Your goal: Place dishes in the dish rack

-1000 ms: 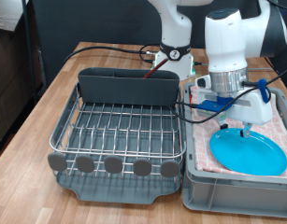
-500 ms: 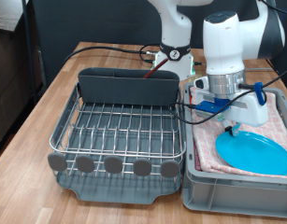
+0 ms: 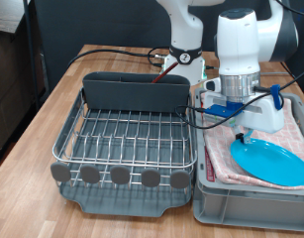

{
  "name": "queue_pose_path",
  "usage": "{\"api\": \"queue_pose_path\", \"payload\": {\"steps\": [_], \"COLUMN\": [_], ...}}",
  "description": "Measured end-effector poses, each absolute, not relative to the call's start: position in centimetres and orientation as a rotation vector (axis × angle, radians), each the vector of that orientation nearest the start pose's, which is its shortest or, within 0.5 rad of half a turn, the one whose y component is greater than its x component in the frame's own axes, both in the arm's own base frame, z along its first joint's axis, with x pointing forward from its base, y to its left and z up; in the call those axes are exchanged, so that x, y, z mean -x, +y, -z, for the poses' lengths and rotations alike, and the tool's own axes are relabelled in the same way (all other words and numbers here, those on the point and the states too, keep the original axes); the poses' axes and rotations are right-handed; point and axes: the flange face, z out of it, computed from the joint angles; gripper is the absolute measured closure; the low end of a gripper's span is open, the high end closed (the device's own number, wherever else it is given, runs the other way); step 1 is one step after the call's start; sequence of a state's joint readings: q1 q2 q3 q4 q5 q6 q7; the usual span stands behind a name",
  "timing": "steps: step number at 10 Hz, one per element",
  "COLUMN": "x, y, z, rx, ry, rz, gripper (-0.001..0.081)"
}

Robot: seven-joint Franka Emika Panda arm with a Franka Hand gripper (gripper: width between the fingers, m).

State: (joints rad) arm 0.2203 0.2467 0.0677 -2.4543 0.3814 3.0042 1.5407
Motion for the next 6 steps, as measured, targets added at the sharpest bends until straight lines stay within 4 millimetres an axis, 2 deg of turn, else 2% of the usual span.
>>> {"api": "queue_pose_path", "payload": {"steps": [6], "x": [-50.3], "y": [11.2], "z": [-27.7], "rx": [1.972], "ry": [2.164], "rz": [0.144], "gripper": [0.0783]}}
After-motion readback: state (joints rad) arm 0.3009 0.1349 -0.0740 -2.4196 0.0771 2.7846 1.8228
